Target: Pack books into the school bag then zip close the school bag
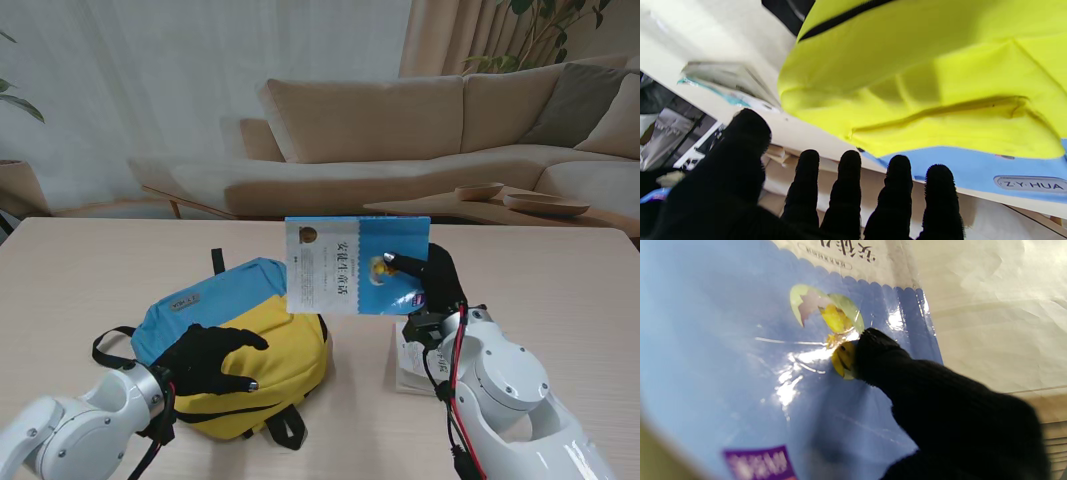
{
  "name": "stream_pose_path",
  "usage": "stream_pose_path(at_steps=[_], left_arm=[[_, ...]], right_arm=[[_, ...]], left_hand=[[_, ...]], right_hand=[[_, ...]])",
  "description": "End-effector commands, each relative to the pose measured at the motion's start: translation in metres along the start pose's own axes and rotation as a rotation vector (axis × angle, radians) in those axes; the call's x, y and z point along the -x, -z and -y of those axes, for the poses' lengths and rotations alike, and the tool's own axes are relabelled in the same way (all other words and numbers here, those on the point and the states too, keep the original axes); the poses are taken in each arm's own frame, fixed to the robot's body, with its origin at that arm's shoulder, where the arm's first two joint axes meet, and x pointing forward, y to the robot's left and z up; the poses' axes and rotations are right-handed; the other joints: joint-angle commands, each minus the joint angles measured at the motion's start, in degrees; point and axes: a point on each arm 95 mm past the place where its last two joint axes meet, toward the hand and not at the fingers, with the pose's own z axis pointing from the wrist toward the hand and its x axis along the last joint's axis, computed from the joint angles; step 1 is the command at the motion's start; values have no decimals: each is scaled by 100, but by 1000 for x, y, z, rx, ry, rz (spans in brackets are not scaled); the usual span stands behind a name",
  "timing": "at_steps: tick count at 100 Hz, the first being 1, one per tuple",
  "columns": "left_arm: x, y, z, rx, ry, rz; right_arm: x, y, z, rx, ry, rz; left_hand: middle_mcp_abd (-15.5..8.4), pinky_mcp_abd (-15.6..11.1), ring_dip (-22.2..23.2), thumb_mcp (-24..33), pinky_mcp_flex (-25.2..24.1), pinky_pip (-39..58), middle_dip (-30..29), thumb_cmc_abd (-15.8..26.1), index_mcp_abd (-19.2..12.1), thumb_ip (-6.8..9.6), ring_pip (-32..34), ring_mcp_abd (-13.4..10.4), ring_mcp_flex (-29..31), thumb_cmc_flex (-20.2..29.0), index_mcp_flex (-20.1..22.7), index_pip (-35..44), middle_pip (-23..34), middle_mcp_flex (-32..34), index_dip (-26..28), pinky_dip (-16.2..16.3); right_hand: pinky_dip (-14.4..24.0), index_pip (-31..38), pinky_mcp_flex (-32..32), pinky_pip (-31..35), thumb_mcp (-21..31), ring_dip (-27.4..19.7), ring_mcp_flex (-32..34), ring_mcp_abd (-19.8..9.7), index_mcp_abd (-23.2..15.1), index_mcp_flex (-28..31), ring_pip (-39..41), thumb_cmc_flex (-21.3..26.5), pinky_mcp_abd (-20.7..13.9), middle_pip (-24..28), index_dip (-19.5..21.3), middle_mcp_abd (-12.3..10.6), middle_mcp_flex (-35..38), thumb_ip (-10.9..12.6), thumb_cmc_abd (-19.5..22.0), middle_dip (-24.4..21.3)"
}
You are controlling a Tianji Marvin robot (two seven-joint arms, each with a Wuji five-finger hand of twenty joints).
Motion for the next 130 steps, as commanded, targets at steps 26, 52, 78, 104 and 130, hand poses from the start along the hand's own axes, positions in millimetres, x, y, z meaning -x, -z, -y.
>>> stream_pose_path(at_steps=[26,52,78,104,130], left_arm=[[-10,-11,-18,132,-131,42],[-8,-21,-18,120,-184,59],[-6,-25,-14,43,-159,44],[-2,-23,2,-159,-103,44],[8,-16,22,-319,-43,44]], right_arm=[[1,3,3,-8,-17,2],[2,3,2,-8,-19,3],[1,4,-1,-16,-14,9],[-1,16,-5,-48,8,56],[5,33,-2,-157,45,156]], left_hand=[[-280,-236,50,-234,-131,-196,138,175,-157,193,-102,-239,-176,24,-102,51,-2,-297,201,213],[-271,-207,277,18,80,527,378,-116,-488,59,455,-205,222,1749,891,1401,495,345,1334,240],[-194,-71,429,-490,379,1325,1465,81,-1050,115,1137,-72,780,2780,1958,2634,754,1376,1967,128],[36,250,1105,-135,1228,2826,2412,-61,-1264,10,2880,319,2011,2632,2115,2682,1997,2962,2460,393],[-193,541,1277,65,1902,3407,2030,-127,-1171,-19,3797,403,2765,2624,2048,2870,3344,3434,2705,637]], right_hand=[[81,1291,97,240,309,124,410,-133,-1021,852,315,734,116,278,851,-3,44,28,902,136],[80,1290,92,238,311,123,410,-129,-1023,853,315,732,115,282,861,-10,46,30,898,133],[86,1285,80,250,312,124,405,-113,-1028,853,316,732,112,277,865,7,41,36,889,127],[99,1255,126,275,335,109,433,-67,-1000,849,306,738,161,262,832,44,61,53,862,96],[108,1225,168,287,364,74,467,9,-955,820,281,741,227,230,753,101,76,78,830,31]])
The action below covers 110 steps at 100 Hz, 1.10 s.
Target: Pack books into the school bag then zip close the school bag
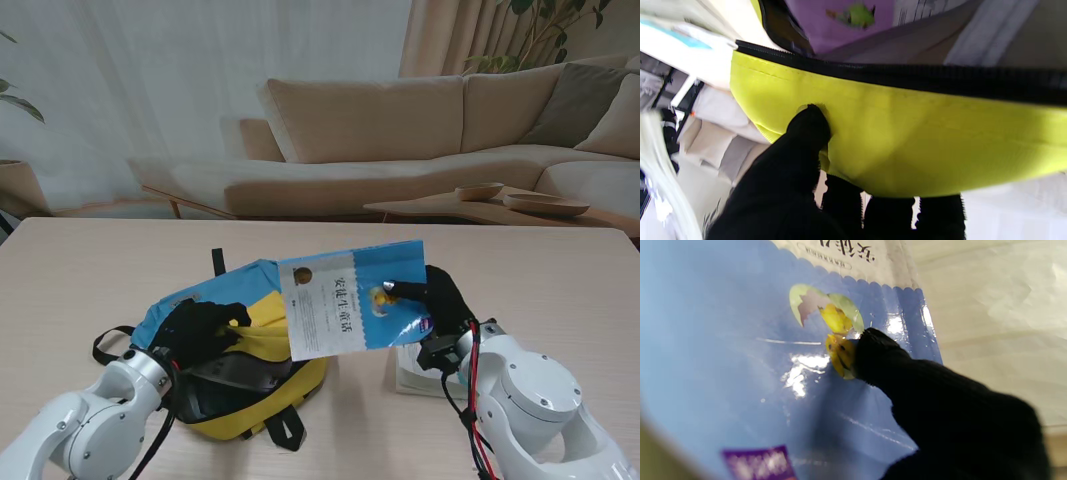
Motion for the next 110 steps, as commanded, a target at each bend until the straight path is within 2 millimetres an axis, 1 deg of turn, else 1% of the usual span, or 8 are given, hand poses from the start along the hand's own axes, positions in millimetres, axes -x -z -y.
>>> stream_pose_path(at_steps=[1,22,25,33,38,42,66,110], left_arm=[[-2,-1,7,-45,26,-3],[4,-2,20,-149,63,12],[5,-2,21,-159,68,14],[6,-3,24,-188,72,20],[6,-3,26,-210,82,29],[6,-4,26,-227,95,36],[5,-6,30,-288,146,51],[0,-3,33,-285,168,28]], right_arm=[[4,5,7,-21,7,20],[15,11,16,-62,34,96],[17,12,17,-66,36,108],[23,13,22,-78,49,141],[27,14,26,-85,54,164],[30,14,29,-88,56,182],[52,14,50,-126,78,284],[65,-9,91,-54,67,427]], left_hand=[[-163,317,130,384,99,349,-71,84,-437,-62,234,176,225,236,255,816,496,356,562,212],[-200,364,69,632,228,403,-244,27,-313,-160,359,198,334,165,212,870,689,424,705,304],[23,370,69,633,232,405,-258,39,-294,-166,368,206,342,175,199,875,675,393,714,308],[-248,353,67,590,260,420,-257,77,-240,-194,387,184,350,217,123,894,738,401,735,320],[-256,348,68,554,282,433,-265,111,-183,-203,405,173,367,250,68,907,766,398,737,328],[-2,367,66,452,294,437,-340,153,-111,-206,431,184,376,324,13,955,802,363,702,340],[-90,389,63,257,313,440,-402,280,80,-217,463,185,365,459,-181,1067,943,316,633,359],[-146,353,53,38,262,409,-442,383,97,-199,429,173,312,574,-272,1145,952,228,581,352]], right_hand=[[108,1223,139,288,366,71,469,-10,-960,816,279,740,102,224,733,100,78,79,828,26],[105,1212,278,303,418,-10,560,116,-912,787,206,737,188,161,571,156,138,79,788,-102],[102,1215,293,302,427,-25,578,132,-903,784,195,734,203,150,538,163,151,77,785,-127],[88,1218,357,291,448,-59,605,165,-876,763,160,730,266,116,466,179,184,78,785,-190],[77,1242,362,280,457,-95,636,188,-868,742,117,728,286,111,410,180,205,76,790,-232],[73,1255,374,278,466,-104,640,200,-851,730,112,732,302,109,384,197,206,76,781,-247],[50,1332,420,263,486,-141,672,223,-824,678,99,733,356,143,275,215,215,66,801,-299],[7,1516,493,253,510,-189,696,262,-745,474,74,745,416,190,62,231,200,34,847,-425]])
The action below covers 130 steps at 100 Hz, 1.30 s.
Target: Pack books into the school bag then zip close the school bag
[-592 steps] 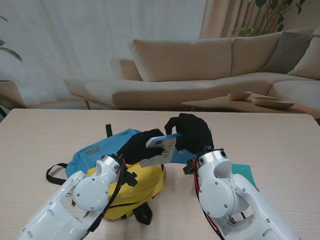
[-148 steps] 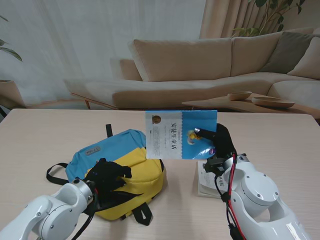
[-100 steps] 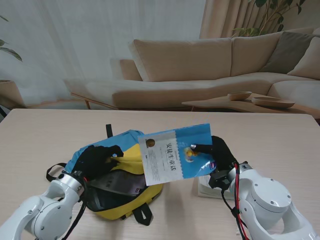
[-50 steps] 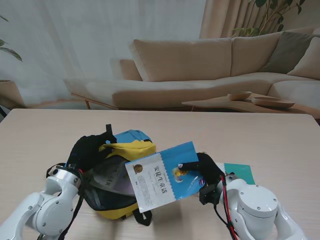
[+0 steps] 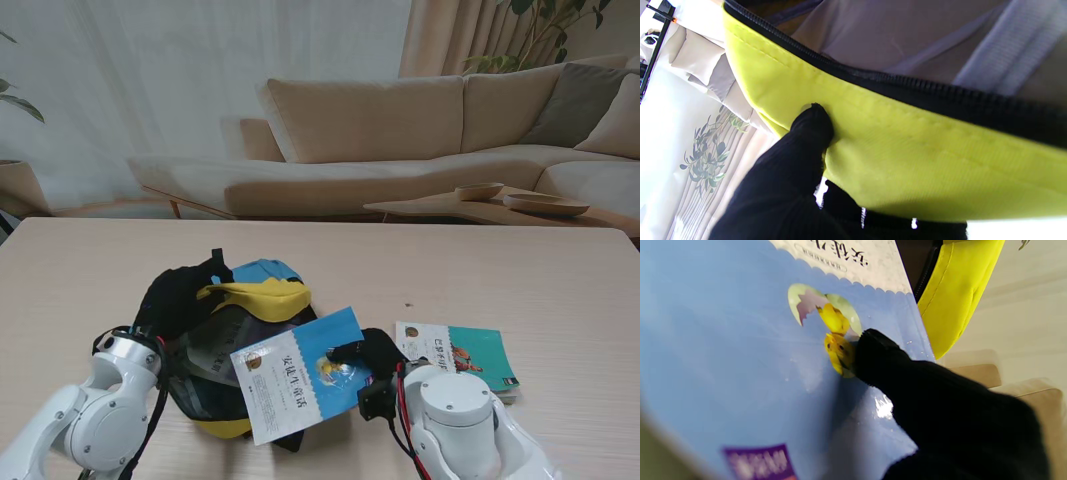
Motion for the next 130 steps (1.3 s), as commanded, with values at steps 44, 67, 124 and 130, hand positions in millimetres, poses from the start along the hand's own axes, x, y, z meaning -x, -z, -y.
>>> stream_pose_path(at_steps=[44,67,124,130], left_arm=[[-15,6,-3,27,26,-37],[-19,10,-5,29,28,-37],[-26,17,-8,37,43,-42],[-26,18,-9,42,42,-42]], right_arm=[[-23,-22,51,35,-84,75],[-30,-38,70,103,-137,117],[-51,-73,104,226,-266,149],[-52,-77,107,231,-275,151]], left_hand=[[-184,216,53,-201,-82,248,-39,534,-162,-99,98,125,65,549,-124,780,336,136,377,118],[-184,214,56,-237,-87,244,-41,542,-157,-88,84,124,53,567,-123,768,330,133,380,115],[-186,218,62,-296,-108,232,-40,560,-152,-74,61,135,40,600,-127,752,314,122,386,109],[-183,213,62,-302,-115,229,-42,565,-148,-72,57,136,35,604,-130,750,310,124,387,107]], right_hand=[[-22,1711,147,232,512,-61,493,23,-929,375,66,756,154,243,-48,60,142,2,824,-211],[-41,1790,146,206,514,-74,485,13,-933,319,35,766,165,268,-102,33,114,-17,844,-262],[-133,1979,144,91,511,-108,441,-28,-958,229,-78,786,164,349,-255,-4,45,-35,844,-424],[-148,1989,131,67,508,-112,426,-28,-954,221,-96,787,162,351,-266,-10,33,-38,846,-439]])
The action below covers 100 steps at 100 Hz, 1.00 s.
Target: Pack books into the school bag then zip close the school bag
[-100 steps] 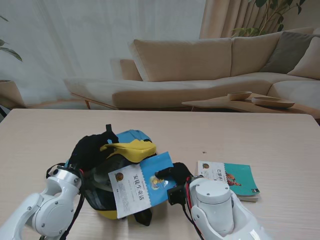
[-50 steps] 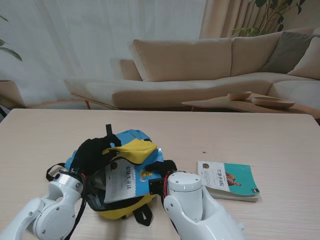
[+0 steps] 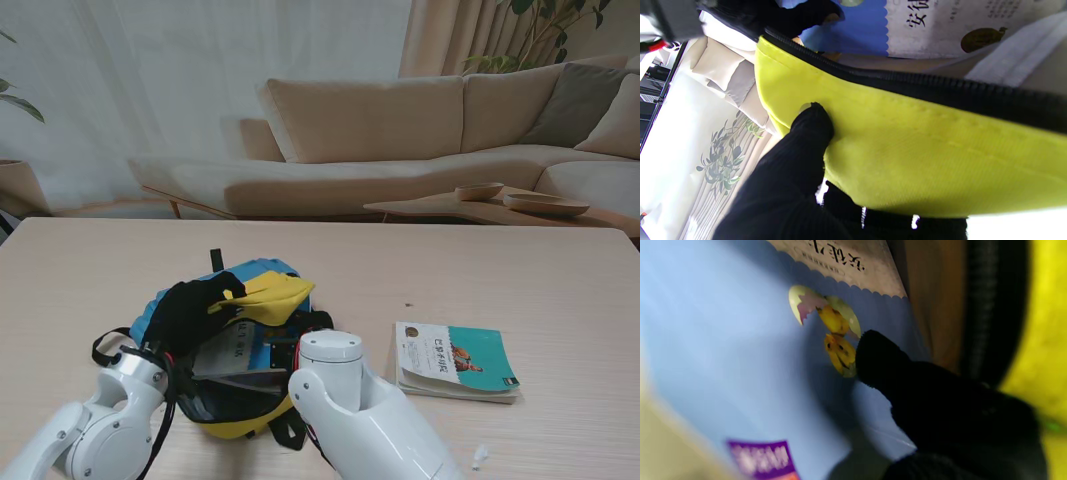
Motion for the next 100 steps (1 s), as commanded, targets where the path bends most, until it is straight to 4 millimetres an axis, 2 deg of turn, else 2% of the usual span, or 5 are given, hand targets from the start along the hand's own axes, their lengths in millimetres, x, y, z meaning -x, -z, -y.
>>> stream_pose_path(at_steps=[1,54,82,92,100], left_arm=[[-7,2,0,13,11,-9],[-9,1,-2,34,48,-3],[-9,0,-1,36,48,-7],[-9,0,-1,37,49,-9],[-9,0,-1,40,47,-12]], right_arm=[[-8,5,16,-47,-23,-15],[-9,-17,45,-13,-8,-15],[-8,-17,48,-37,46,-36],[-9,-18,45,-35,84,-55],[-10,-17,41,-25,109,-70]], left_hand=[[-223,209,62,-4,-87,229,15,500,-167,-71,56,134,42,483,-64,667,306,123,386,106],[-208,217,74,-40,-93,225,19,500,-150,-58,55,149,43,504,-53,664,304,139,386,103],[-209,209,76,-54,-96,223,23,505,-159,-55,51,139,36,505,-59,656,302,124,379,100],[-206,212,77,-60,-102,220,21,510,-154,-55,50,145,37,505,-63,651,298,118,374,99],[-210,205,77,-62,-97,223,22,511,-158,-54,49,136,37,508,-59,654,300,121,374,99]], right_hand=[[-70,1626,117,64,511,-49,369,-60,-1011,426,31,787,159,226,148,-17,33,26,761,-60],[-174,1636,27,-93,473,-72,227,-88,-1019,336,-106,791,113,204,30,-52,-41,18,755,-204],[-534,535,-638,-689,258,-479,-1019,77,84,-887,-2095,261,-331,-1146,-2893,251,-1088,108,106,-876],[-620,-809,-869,-972,753,-574,-1446,36,430,-963,-2705,-494,-427,-1387,-2477,295,-1652,772,-48,-782],[-758,-1226,-1107,-1310,900,-786,-1772,50,612,-1281,-3236,-782,-398,-1651,-2561,378,-2050,839,-354,-869]])
